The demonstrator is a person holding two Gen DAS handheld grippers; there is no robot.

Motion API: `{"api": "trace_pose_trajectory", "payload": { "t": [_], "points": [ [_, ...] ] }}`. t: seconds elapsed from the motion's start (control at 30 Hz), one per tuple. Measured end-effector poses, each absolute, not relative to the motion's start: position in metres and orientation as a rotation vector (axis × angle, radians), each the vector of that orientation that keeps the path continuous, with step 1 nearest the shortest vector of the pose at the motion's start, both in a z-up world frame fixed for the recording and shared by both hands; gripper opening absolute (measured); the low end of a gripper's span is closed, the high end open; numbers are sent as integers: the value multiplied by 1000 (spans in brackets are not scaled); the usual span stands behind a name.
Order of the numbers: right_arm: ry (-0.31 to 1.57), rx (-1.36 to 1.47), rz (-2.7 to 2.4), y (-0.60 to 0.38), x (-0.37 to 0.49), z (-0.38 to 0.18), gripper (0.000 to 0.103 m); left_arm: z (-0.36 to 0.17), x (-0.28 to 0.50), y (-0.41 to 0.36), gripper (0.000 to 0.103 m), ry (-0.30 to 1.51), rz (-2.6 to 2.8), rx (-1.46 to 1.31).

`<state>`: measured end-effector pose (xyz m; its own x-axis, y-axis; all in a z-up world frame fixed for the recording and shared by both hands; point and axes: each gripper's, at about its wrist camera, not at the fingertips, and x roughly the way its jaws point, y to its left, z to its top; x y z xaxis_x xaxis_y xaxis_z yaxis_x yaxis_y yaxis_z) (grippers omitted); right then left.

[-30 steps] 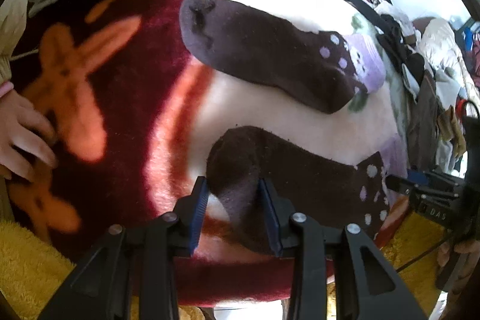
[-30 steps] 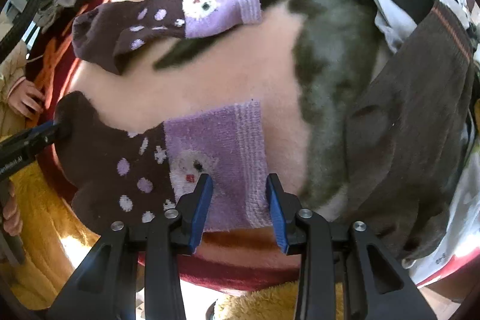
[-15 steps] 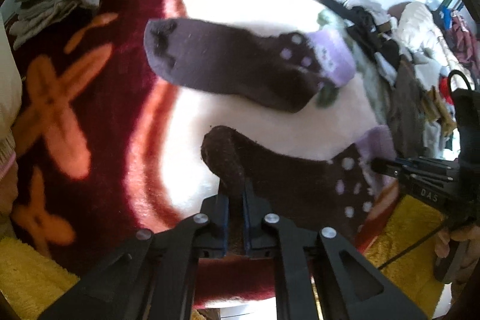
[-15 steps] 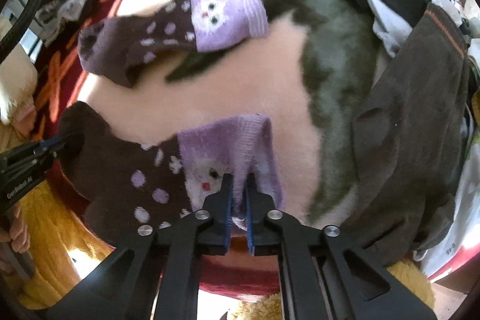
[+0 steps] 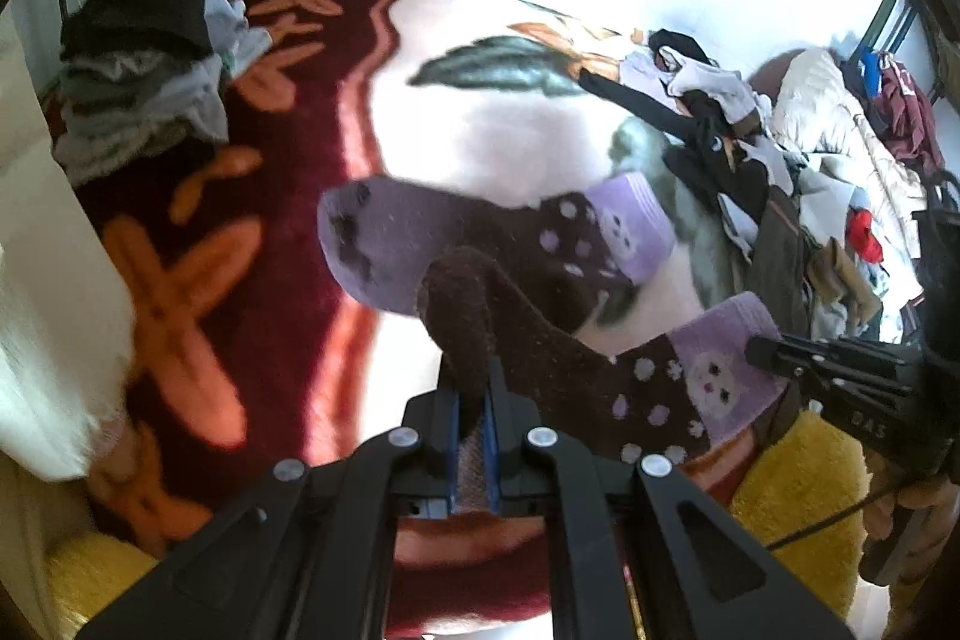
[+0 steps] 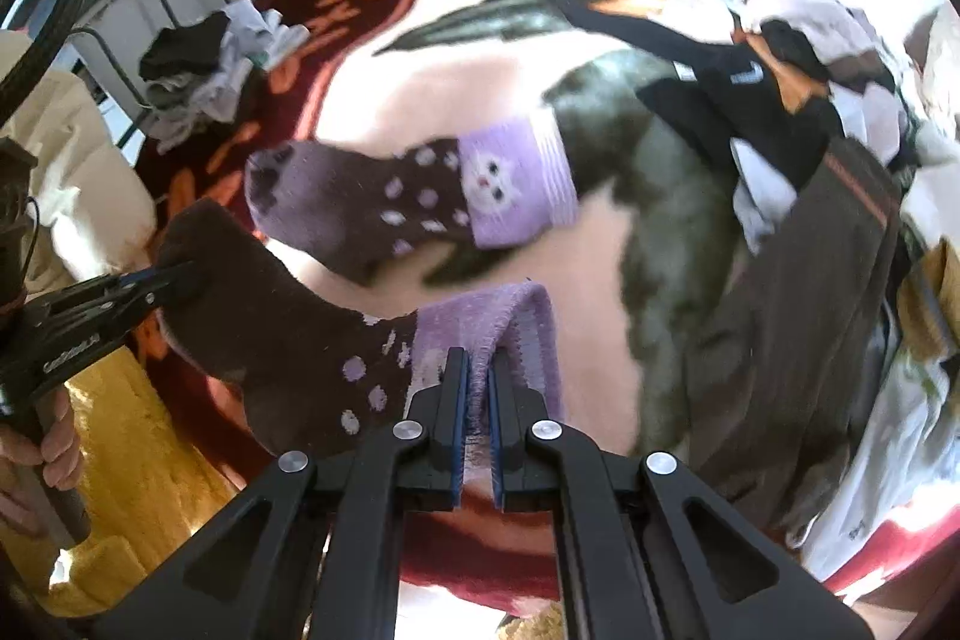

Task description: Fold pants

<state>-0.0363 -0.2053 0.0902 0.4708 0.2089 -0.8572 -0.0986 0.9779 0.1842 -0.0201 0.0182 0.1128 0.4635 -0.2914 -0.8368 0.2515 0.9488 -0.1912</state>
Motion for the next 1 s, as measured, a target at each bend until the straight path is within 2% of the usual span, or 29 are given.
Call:
{"api": "trace_pose_trajectory", "payload": {
  "t": [0.6, 0.77, 1.0],
  "points": [
    [989, 136, 205, -204, 15, 103, 7, 136, 42, 28, 7, 971, -293, 2],
    [968, 103, 192, -209, 42, 100, 7, 119, 62, 30, 7, 987, -262, 4],
    [1001, 14, 140, -214, 82, 75, 7, 68, 87, 31, 7, 1091, -241, -76]
  ]
}}
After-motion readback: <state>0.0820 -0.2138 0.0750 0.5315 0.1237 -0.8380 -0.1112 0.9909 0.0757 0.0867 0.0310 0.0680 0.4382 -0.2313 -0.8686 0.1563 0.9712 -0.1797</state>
